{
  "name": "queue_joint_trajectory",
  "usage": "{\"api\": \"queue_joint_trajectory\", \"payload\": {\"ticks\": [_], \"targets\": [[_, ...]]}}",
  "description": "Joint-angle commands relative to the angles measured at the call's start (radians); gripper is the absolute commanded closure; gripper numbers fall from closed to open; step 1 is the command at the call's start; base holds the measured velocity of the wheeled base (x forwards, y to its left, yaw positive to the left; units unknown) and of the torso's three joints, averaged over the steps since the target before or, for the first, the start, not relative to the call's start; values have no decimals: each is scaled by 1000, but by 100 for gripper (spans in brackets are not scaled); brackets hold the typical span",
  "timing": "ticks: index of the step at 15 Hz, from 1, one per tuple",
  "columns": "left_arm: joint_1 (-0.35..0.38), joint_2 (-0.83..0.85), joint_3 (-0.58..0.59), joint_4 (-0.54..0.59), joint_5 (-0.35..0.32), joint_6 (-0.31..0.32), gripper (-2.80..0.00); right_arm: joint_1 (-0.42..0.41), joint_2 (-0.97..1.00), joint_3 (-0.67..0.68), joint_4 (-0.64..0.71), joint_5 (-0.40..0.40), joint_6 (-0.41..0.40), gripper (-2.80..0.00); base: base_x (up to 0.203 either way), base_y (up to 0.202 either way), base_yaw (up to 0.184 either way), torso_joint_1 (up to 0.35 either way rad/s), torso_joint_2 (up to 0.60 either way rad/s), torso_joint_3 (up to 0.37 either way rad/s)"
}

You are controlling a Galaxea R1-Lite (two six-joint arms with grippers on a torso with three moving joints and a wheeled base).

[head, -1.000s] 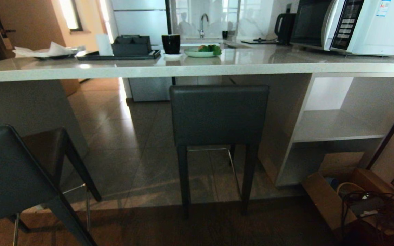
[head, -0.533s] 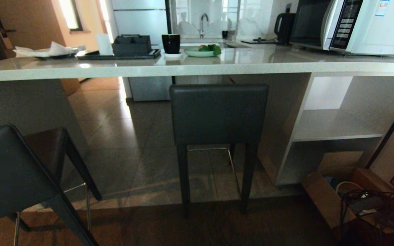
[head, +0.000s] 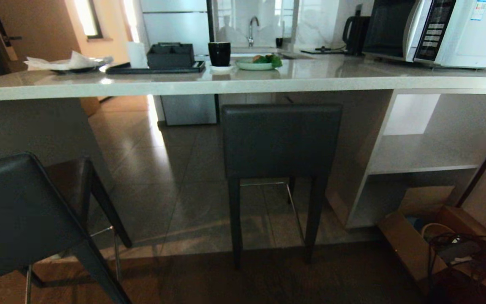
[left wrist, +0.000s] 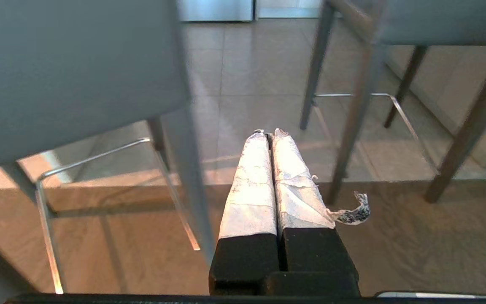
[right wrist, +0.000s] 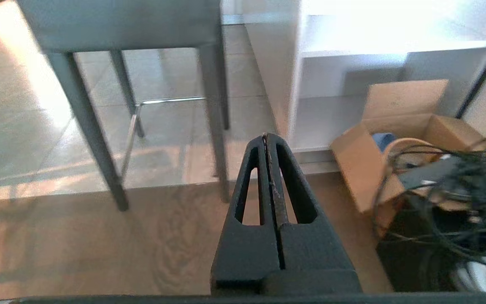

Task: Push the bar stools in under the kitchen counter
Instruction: Push the gray chair back under the dining table

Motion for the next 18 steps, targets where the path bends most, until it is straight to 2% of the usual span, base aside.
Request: {"api": "queue_joint_trajectory", "payload": {"ticks": [1,18], "targets": [[0,2,0,0,0,0,0,1,1,2,0,0,0,0,0,200,-1,5,4,2],[0,2,0,0,0,0,0,1,3,2,0,0,1,0,0,196,-1,2,2,1]]}}
